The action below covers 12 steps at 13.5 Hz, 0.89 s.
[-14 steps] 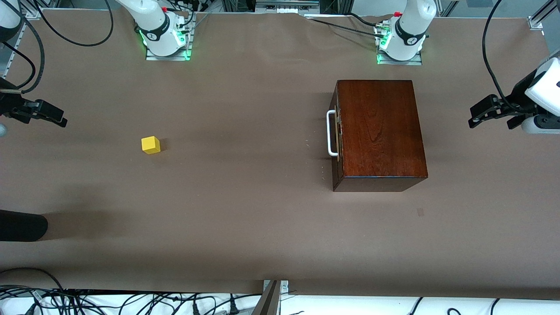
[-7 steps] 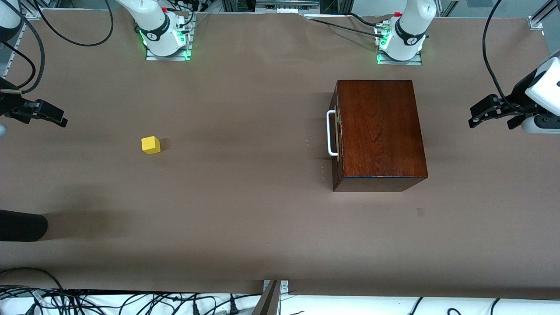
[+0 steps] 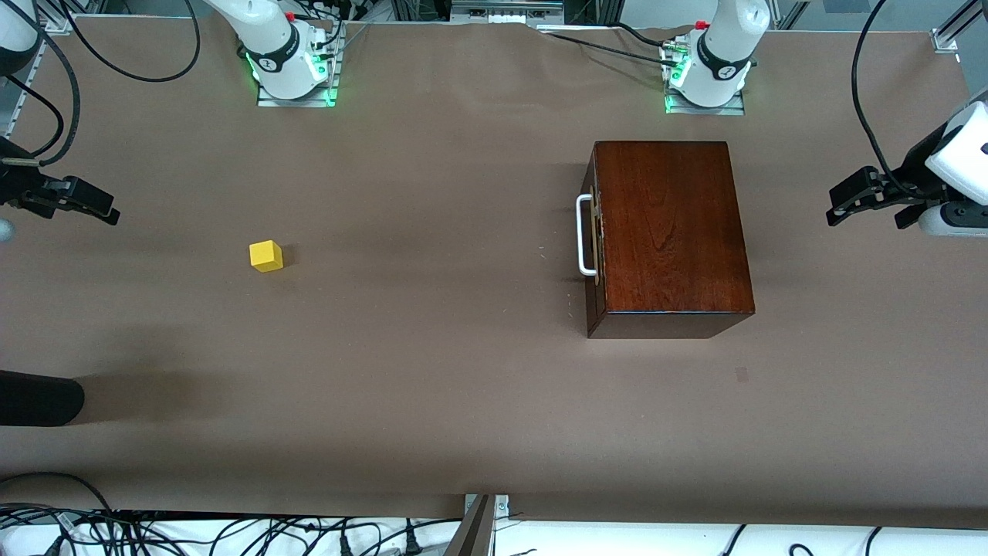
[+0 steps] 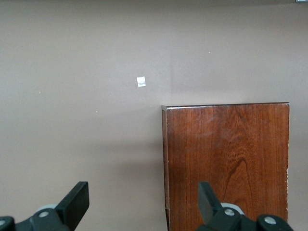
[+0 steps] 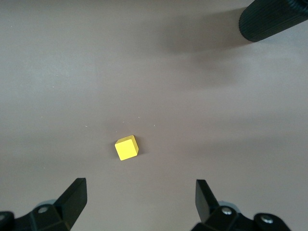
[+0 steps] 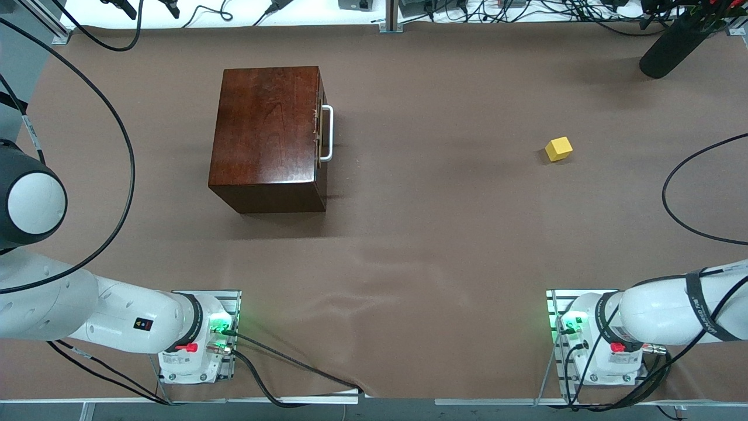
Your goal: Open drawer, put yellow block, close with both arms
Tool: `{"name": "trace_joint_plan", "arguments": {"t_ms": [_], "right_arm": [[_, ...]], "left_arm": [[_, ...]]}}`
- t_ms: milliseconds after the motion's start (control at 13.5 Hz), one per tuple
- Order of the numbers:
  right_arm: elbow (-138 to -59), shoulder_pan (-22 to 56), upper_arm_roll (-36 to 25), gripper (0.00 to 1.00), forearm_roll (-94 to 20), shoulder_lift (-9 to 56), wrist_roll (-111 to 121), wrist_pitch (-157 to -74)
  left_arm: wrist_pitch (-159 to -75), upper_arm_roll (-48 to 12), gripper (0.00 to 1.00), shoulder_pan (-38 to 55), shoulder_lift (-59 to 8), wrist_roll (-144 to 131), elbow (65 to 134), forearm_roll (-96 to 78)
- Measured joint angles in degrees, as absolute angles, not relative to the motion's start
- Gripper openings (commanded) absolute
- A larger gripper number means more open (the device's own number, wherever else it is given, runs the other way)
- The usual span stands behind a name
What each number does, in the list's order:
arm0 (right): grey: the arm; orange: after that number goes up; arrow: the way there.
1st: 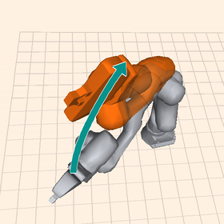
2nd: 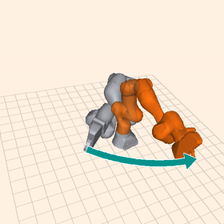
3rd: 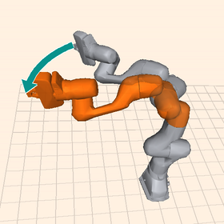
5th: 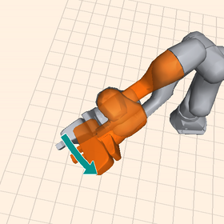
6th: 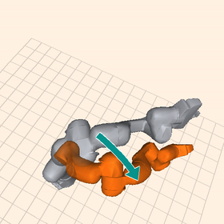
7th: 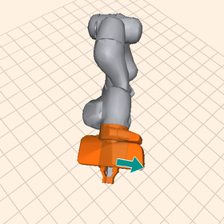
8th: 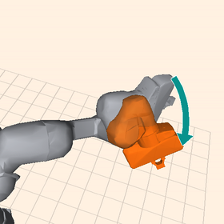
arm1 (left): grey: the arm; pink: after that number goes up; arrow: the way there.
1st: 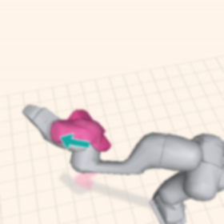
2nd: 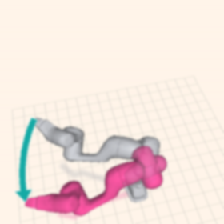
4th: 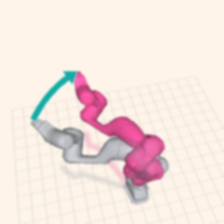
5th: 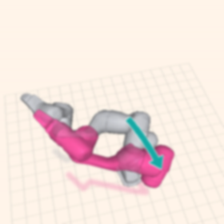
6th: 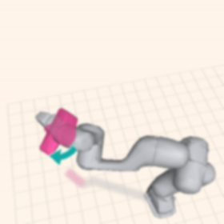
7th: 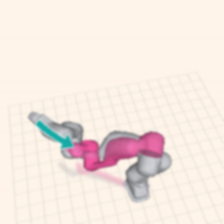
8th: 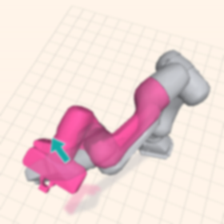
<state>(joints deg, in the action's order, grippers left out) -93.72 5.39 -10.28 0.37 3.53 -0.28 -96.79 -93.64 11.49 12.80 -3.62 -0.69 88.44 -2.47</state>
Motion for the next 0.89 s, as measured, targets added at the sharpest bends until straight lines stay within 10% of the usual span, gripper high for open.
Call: {"name": "trace_joint_plan", "arguments": {"t_ms": [889], "right_arm": [[-93.7,5.4,-10.2,1.00,0.2,3.5,-0.3,-96.8]], "left_arm": [[-93.8,-2.3,1.00,18.9,-7.0,-18.1,87.1,-2.5]]}}
